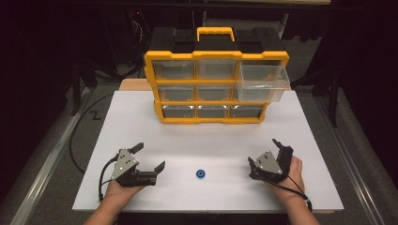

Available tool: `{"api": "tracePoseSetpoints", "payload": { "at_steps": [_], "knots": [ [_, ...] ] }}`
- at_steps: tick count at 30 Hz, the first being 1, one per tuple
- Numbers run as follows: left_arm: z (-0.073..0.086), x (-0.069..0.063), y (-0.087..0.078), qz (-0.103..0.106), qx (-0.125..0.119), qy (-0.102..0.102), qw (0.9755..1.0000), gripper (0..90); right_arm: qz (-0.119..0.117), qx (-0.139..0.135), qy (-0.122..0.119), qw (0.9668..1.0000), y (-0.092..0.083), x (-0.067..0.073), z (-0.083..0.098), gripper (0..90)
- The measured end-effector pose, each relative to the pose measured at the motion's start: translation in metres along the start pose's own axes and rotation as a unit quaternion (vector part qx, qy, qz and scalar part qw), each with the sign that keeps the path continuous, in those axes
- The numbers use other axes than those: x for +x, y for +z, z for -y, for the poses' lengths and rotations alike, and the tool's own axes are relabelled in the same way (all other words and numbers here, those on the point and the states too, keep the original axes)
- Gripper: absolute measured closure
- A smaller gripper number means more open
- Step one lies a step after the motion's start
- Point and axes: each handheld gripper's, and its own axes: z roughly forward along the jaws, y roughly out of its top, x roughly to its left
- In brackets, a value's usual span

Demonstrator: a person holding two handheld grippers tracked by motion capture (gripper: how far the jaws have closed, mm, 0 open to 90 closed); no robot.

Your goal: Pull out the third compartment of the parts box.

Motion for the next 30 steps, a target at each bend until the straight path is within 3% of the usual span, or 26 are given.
{"api": "tracePoseSetpoints", "payload": {
  "at_steps": [1,2,4,5,9,11,12,13,14,15,16,17,18,20,23,25,30],
  "knots": [
    [-0.0002,0.0,0.0,0.0,-0.002,0.003,1.0,1.5,-0.015,-0.005,0.025,0.9996,0.0006,-0.0027,0.0003,1.0],
    [-0.0001,0.0,0.0005,0.002,-0.003,0.004,1.0,1.5,-0.015,-0.005,0.025,0.9996,0.0006,-0.0027,0.0003,1.0],
    [0.0008,0.0005,0.002,0.001,0.003,0.005,1.0,1.5,-0.02,-0.009,0.043,0.9989,0.001,-0.0043,0.0007,1.0],
    [0.001,0.0011,0.0029,-0.001,0.007,0.003,1.0,1.5,-0.03,-0.006,0.063,0.9975,0.0011,-0.0049,0.0014,1.1],
    [0.0005,0.0018,0.0033,-0.006,0.011,-0.004,0.9999,1.4,-0.044,-0.016,0.088,0.995,0.0009,-0.0058,0.0012,1.1],
    [0.0009,0.0038,0.0034,-0.011,0.024,-0.018,0.9995,1.1,-0.053,-0.017,0.107,0.9927,0.0011,-0.0062,0.0006,1.1],
    [0.0009,0.0046,0.0033,-0.014,0.025,-0.02,0.9994,0.6,-0.062,-0.018,0.123,0.9903,0.0015,-0.007,0.0002,1.1],
    [0.0009,0.0052,0.0032,-0.017,0.025,-0.019,0.9993,0.4,-0.075,-0.022,0.151,0.9854,0.002,-0.0079,-0.001,1.0],
    [0.0011,0.0058,0.0033,-0.019,0.026,-0.019,0.9993,0.4,-0.075,-0.022,0.151,0.9854,0.002,-0.0079,-0.001,1.0],
    [0.0014,0.0063,0.0033,-0.019,0.027,-0.02,0.9993,0.3,-0.082,-0.027,0.17,0.9816,0.0029,-0.0081,-0.0018,1.0],
    [0.0015,0.0067,0.0033,-0.021,0.026,-0.021,0.9992,0.3,-0.082,-0.027,0.17,0.9816,0.0029,-0.0081,-0.0018,1.0],
    [0.0015,0.007,0.0033,-0.022,0.025,-0.022,0.9992,0.2,-0.095,-0.026,0.183,0.9781,0.0045,-0.0067,-0.0024,1.0],
    [0.0016,0.0071,0.0034,-0.024,0.025,-0.022,0.9992,0.2,-0.095,-0.026,0.183,0.9781,0.0045,-0.0067,-0.0024,1.0],
    [0.002,0.0072,0.0041,-0.028,0.029,-0.021,0.9989,0.3,-0.103,-0.025,0.197,0.9746,0.0061,-0.0053,-0.0032,1.0],
    [0.0026,0.0083,0.005,-0.033,0.032,-0.017,0.9988,0.2,-0.114,-0.023,0.225,0.9675,0.0067,-0.0064,-0.0037,1.1],
    [0.003,0.0093,0.0061,-0.033,0.034,-0.017,0.9987,0.2,-0.125,-0.02,0.252,0.9594,0.0072,-0.0096,-0.0025,1.0],
    [0.0012,0.0073,0.004,-0.024,0.024,-0.01,0.9994,0.2,-0.127,-0.016,0.249,0.9598,0.008,-0.0091,-0.001,1.0]
  ]
}}
